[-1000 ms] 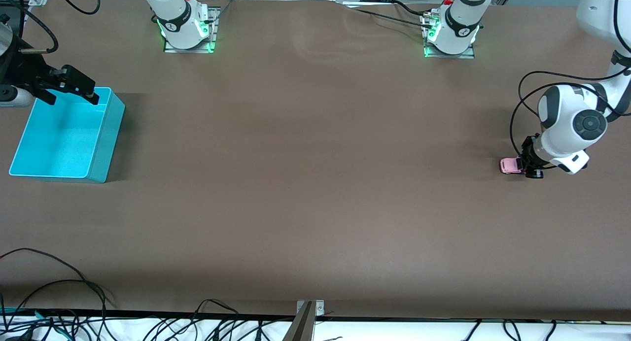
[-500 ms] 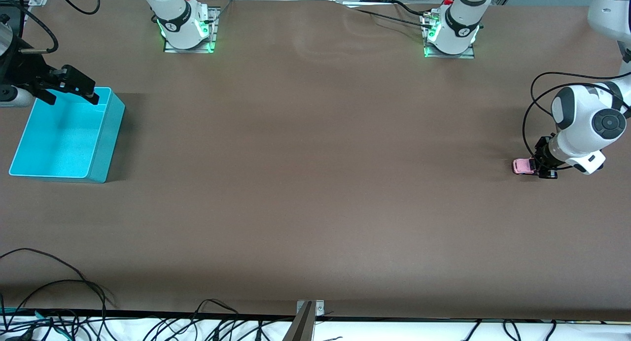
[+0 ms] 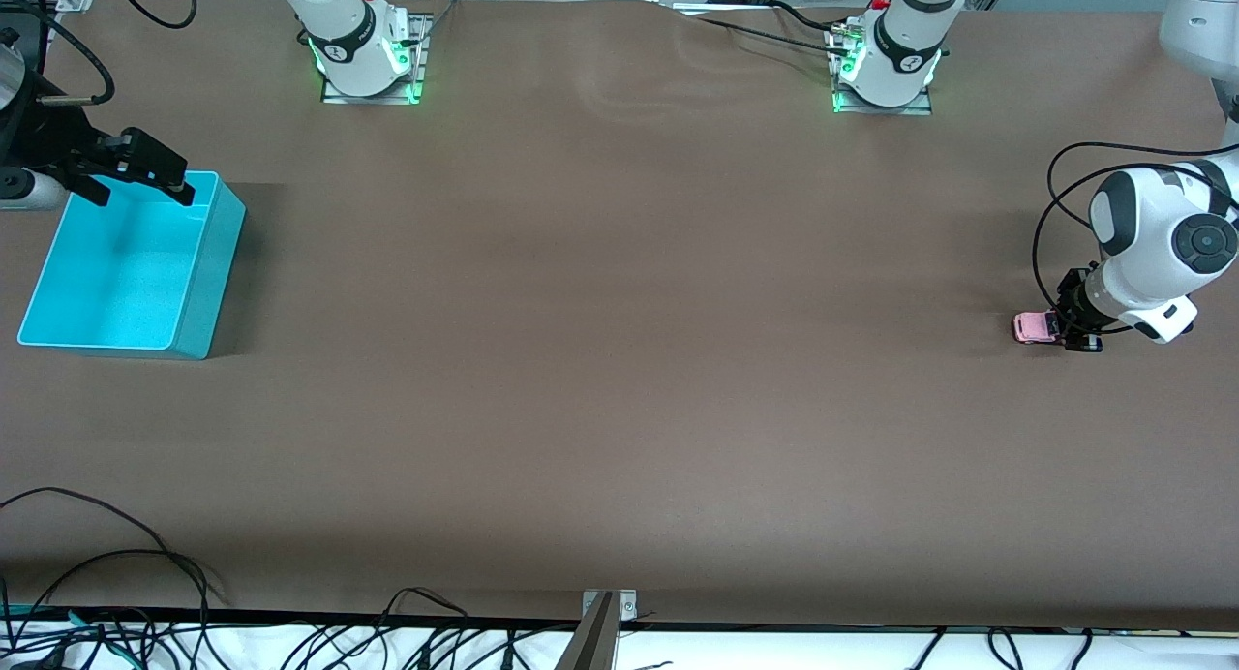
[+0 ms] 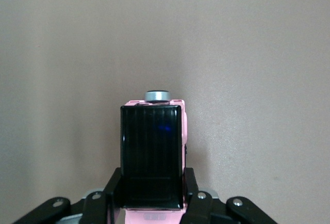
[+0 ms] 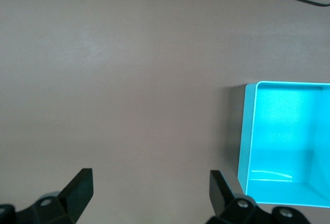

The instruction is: Wind and store pink jeep toy

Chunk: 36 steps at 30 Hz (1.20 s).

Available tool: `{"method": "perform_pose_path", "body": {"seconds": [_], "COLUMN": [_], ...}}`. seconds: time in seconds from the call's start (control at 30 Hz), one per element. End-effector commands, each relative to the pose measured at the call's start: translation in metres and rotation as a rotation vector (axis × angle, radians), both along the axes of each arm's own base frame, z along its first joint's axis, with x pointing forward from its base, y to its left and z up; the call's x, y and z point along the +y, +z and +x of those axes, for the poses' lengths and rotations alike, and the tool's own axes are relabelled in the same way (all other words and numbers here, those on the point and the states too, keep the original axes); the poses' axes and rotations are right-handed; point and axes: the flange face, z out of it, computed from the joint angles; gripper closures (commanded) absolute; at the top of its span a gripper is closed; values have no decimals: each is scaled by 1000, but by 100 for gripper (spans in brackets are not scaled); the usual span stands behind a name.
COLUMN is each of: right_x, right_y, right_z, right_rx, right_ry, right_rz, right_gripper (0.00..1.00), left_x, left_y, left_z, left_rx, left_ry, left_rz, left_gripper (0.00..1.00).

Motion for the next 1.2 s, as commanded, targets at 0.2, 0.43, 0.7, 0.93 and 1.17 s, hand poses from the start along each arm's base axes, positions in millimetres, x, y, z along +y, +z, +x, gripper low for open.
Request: {"method": "perform_pose_path", "body": {"seconds": [0.2,0.43,0.7,0.93,1.17], "right_x": [-1,-2,-2,-2,-3], "right_y": [1,1,0,0,-2], "right_z": [-5,-5,-5,-5,-4], "right_rx": [5,5,7,7,10], "right_ry": [-2,-3,-3,-3,-5], "right_rz": [11,11,11,11,10], "right_gripper": [0,0,0,0,0], "left_x": [9,7,-39,-79,-99], "left_y": [3,51,105,150,185], "left_z": [10,5,3,7,6], "left_rx": [-25,23,70,71,107], "left_ry": [-51,-27,-73,-201,-376], "left_rz": [35,65,84,110,133], "left_gripper": [5,0,0,0,0]}}
